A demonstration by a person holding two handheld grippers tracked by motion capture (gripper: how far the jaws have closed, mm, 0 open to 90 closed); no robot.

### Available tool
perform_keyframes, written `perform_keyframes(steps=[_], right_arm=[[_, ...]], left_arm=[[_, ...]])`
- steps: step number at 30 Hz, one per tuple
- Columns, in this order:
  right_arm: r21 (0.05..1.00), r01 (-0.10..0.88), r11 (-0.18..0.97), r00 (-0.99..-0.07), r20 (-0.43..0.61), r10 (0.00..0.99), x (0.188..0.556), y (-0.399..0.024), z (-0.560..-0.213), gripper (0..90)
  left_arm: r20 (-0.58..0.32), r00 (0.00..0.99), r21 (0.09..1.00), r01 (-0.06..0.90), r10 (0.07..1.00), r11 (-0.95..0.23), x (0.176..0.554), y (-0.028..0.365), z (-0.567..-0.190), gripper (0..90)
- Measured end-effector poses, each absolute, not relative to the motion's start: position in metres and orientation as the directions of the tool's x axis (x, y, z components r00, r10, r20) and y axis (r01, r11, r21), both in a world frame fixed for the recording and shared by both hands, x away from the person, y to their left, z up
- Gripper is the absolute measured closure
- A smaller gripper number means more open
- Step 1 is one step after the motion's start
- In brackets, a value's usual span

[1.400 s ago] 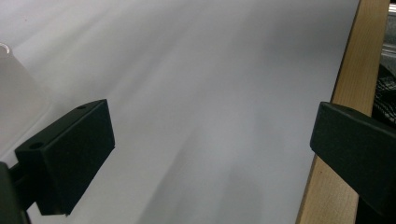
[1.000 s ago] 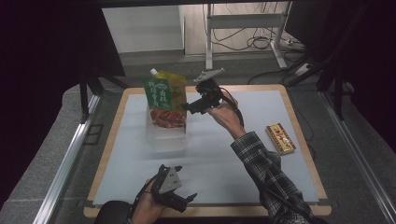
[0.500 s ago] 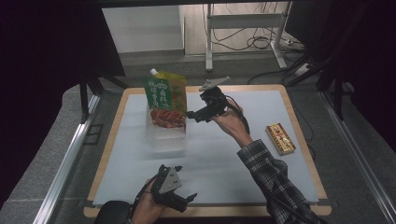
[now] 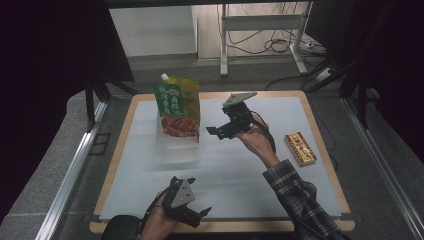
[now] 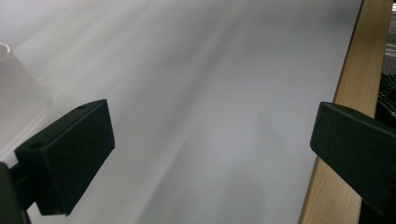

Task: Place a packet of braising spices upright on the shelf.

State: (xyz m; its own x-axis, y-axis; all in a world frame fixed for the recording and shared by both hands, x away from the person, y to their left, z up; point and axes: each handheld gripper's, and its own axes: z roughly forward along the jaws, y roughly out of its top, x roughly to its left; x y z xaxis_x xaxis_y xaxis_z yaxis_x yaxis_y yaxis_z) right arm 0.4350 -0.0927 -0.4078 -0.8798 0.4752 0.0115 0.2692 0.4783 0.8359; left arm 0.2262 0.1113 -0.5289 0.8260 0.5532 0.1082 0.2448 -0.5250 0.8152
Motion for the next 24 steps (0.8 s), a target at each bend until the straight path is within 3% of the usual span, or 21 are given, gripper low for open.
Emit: perform_keyframes(steps=[24], right_arm=[[0.824, 0.296, 0.483, -0.866, 0.019, 0.5, 0.407, -0.133, -0.444, 1.0]], left_arm=[[0.111, 0.823, 0.816, 0.244, 0.557, -0.524, 0.226, 0.11, -0.529, 0.0]])
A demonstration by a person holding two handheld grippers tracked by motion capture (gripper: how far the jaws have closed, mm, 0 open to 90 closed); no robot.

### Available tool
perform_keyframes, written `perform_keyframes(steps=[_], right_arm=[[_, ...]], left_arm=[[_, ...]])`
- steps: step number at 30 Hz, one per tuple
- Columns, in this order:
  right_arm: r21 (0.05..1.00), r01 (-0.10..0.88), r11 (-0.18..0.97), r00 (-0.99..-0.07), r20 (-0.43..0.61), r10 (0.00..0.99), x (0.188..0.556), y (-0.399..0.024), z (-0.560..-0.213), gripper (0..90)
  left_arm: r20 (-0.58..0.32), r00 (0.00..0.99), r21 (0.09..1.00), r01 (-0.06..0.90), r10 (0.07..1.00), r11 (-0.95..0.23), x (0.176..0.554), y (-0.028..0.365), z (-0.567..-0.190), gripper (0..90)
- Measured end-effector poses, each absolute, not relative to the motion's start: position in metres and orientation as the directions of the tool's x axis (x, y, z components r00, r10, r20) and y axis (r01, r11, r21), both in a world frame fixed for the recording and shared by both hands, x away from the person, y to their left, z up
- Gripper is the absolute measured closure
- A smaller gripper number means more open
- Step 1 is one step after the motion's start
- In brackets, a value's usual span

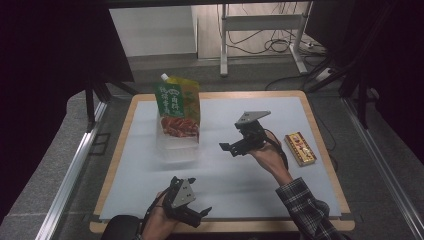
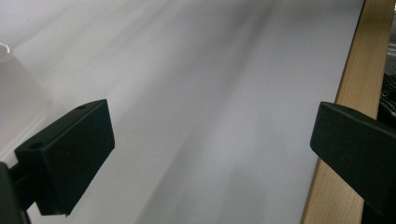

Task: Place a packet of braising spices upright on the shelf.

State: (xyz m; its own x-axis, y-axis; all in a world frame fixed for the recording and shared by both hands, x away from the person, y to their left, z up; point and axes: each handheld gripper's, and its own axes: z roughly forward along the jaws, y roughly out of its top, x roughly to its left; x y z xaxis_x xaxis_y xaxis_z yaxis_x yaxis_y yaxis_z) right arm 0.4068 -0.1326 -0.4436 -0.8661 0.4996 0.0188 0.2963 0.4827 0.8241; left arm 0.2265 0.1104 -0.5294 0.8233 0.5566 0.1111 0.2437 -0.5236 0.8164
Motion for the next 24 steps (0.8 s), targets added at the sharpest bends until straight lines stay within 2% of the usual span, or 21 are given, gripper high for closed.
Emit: perform_keyframes(steps=[14, 24], right_arm=[[0.809, 0.356, 0.469, -0.84, 0.056, 0.54, 0.406, -0.152, -0.461, 1.0], [0.788, 0.392, 0.475, -0.806, 0.046, 0.59, 0.407, -0.167, -0.464, 1.4]], left_arm=[[0.108, 0.824, 0.819, 0.243, 0.556, -0.519, 0.226, 0.112, -0.528, 0.0], [0.112, 0.827, 0.817, 0.239, 0.551, -0.525, 0.226, 0.112, -0.528, 0.0]])
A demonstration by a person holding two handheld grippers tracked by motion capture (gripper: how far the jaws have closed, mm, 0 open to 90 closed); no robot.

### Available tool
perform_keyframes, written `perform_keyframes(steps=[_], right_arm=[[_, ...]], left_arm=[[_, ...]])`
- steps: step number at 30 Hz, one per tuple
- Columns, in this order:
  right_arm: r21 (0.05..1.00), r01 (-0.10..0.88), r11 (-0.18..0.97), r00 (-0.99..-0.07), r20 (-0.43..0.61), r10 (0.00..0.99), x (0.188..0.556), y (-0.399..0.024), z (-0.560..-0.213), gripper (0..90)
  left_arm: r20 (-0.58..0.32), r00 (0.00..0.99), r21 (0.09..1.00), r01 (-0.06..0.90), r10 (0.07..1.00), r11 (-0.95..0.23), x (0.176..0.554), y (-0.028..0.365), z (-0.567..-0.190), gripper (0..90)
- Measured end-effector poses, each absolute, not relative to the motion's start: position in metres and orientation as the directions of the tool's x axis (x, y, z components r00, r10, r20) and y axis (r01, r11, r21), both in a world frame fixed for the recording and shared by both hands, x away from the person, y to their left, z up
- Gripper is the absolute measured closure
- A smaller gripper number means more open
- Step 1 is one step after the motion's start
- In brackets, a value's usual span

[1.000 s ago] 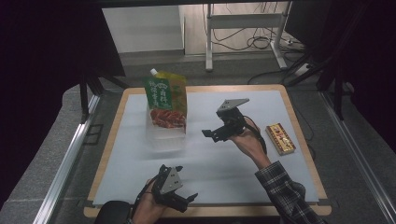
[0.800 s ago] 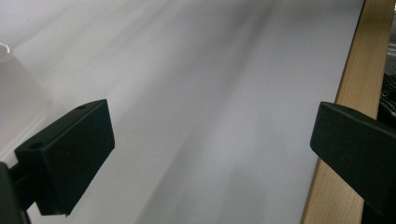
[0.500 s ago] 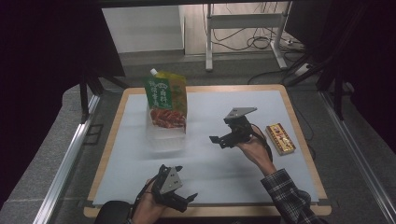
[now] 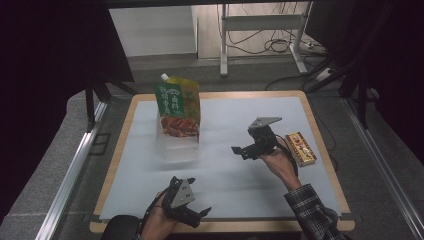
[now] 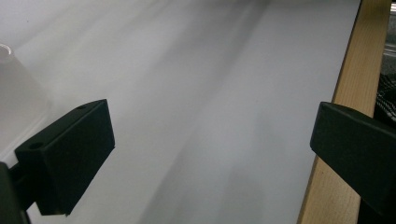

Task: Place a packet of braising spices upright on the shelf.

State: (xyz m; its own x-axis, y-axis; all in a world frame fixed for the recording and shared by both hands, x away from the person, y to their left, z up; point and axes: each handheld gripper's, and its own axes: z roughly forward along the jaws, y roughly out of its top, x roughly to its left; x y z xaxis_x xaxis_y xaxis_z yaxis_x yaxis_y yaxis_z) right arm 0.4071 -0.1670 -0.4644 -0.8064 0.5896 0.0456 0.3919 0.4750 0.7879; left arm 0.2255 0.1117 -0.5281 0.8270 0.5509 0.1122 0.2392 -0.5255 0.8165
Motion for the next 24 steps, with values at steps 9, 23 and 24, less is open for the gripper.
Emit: perform_keyframes(steps=[9, 23, 24], right_arm=[[0.765, 0.437, 0.472, -0.76, 0.033, 0.65, 0.412, -0.186, -0.472, 1.7], [0.747, 0.518, 0.417, -0.645, 0.02, 0.764, 0.426, -0.224, -0.474, 1.6], [0.743, 0.527, 0.412, -0.635, 0.022, 0.773, 0.427, -0.228, -0.475, 1.6]], left_arm=[[0.115, 0.828, 0.813, 0.239, 0.548, -0.531, 0.226, 0.111, -0.529, 0.0], [0.117, 0.829, 0.812, 0.238, 0.547, -0.533, 0.225, 0.11, -0.529, 0.0], [0.117, 0.829, 0.811, 0.238, 0.547, -0.534, 0.225, 0.11, -0.529, 0.0]])
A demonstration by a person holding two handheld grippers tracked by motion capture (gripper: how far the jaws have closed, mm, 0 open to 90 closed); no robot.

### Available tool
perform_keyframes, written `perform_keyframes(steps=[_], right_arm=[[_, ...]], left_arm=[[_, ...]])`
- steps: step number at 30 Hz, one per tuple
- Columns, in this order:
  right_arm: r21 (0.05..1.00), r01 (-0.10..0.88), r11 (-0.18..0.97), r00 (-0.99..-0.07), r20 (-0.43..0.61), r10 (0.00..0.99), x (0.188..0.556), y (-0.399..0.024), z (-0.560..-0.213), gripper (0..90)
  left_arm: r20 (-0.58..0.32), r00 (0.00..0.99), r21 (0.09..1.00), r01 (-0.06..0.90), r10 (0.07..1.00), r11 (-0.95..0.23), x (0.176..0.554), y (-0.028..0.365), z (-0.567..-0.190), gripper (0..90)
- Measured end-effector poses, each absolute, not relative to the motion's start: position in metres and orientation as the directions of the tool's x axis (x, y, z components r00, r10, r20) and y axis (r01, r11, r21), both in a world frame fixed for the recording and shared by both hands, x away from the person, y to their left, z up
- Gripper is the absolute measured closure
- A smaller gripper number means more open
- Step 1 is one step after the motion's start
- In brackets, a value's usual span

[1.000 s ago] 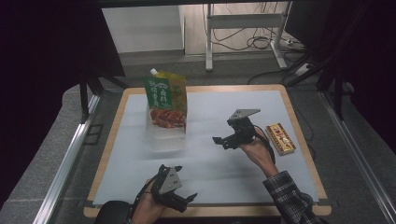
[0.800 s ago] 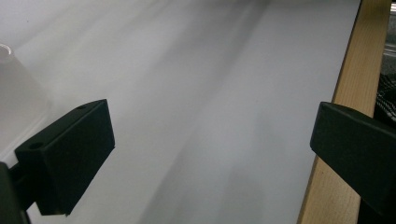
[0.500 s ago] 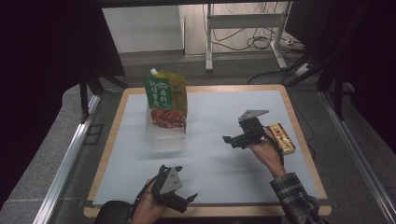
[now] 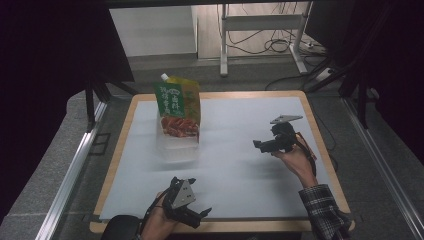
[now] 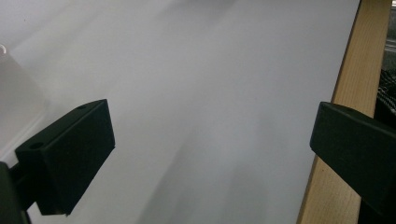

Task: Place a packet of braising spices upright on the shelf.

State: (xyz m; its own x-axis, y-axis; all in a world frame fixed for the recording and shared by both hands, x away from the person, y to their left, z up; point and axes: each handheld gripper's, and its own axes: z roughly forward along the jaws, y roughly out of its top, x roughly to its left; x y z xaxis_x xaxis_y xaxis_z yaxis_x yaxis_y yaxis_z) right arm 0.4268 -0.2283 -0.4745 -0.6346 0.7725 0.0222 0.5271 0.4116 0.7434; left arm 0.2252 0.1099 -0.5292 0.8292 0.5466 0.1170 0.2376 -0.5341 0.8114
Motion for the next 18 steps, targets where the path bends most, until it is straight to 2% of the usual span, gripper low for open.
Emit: perform_keyframes(steps=[9, 18], right_arm=[[0.725, 0.578, 0.376, -0.555, 0.011, 0.832, 0.435, -0.261, -0.475, 1.6], [0.699, 0.609, 0.375, -0.468, -0.065, 0.881, 0.438, -0.291, -0.477, 1.7]], left_arm=[[0.122, 0.829, 0.809, 0.236, 0.545, -0.539, 0.225, 0.109, -0.53, 0.0], [0.125, 0.831, 0.807, 0.233, 0.542, -0.543, 0.225, 0.109, -0.53, 0.0]])
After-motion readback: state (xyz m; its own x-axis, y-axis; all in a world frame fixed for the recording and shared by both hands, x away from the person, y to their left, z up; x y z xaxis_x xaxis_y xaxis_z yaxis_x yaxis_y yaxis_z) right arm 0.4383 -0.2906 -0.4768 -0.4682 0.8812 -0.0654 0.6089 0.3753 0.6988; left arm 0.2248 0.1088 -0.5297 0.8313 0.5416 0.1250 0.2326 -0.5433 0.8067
